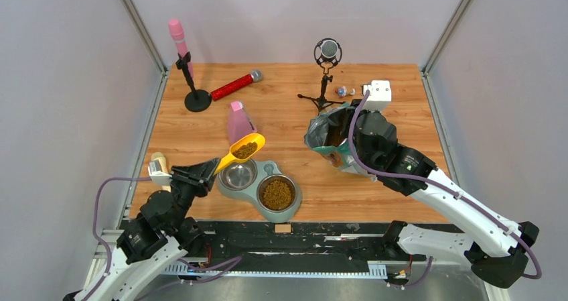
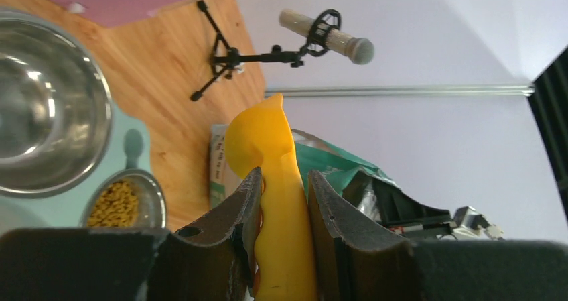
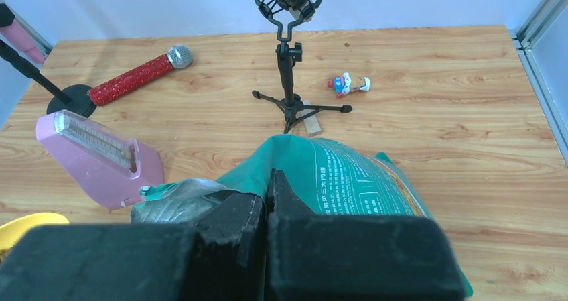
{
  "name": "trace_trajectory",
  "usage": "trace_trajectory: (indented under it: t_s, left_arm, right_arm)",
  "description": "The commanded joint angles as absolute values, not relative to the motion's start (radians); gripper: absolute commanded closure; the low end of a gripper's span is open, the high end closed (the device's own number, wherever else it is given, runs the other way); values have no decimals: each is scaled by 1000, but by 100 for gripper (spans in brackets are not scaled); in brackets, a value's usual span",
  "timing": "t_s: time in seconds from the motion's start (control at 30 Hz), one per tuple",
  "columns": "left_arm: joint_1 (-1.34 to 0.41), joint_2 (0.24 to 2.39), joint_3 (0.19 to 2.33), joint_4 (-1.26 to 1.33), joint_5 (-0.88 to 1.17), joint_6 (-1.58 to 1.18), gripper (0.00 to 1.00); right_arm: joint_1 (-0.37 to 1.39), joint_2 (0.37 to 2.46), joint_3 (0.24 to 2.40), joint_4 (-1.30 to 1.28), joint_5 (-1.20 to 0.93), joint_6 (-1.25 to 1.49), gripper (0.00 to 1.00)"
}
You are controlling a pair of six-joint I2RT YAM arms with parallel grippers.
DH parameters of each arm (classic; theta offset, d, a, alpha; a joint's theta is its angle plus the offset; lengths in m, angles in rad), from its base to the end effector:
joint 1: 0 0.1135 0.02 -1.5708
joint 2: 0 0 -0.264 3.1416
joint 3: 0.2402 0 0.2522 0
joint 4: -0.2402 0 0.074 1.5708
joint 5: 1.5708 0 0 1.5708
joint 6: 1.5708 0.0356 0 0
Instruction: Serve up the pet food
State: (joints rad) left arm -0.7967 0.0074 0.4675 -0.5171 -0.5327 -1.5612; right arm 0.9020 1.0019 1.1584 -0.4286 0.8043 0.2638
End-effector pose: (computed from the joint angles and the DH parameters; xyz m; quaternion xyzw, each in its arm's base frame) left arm 0.0502 -0.0255 0.2720 -0.4293 0.5833 -0.5392 0.4298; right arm 0.1475 0.1453 0.4068 -0.0052 0.7702 0.0460 0.6361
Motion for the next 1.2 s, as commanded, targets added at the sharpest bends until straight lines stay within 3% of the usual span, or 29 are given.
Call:
trace_trajectory:
  t_s: [0.0, 0.47, 0.77, 1.17]
  left_arm:
    - [-795, -21, 556, -666, -620, -1559, 100]
    - [-795, -20, 674, -1051, -682, -1643, 100]
    - [-795, -11, 637, -1085, -673, -1649, 100]
    - [-795, 277, 710, -1131, -690, -1614, 100]
  right_arm:
    - [905, 963, 1190, -313, 858, 253, 100]
    - [904, 997, 1198, -307, 850, 229, 100]
    - [904, 995, 1190, -308, 858, 228, 100]
    - [904, 1002, 1183, -307, 863, 220, 100]
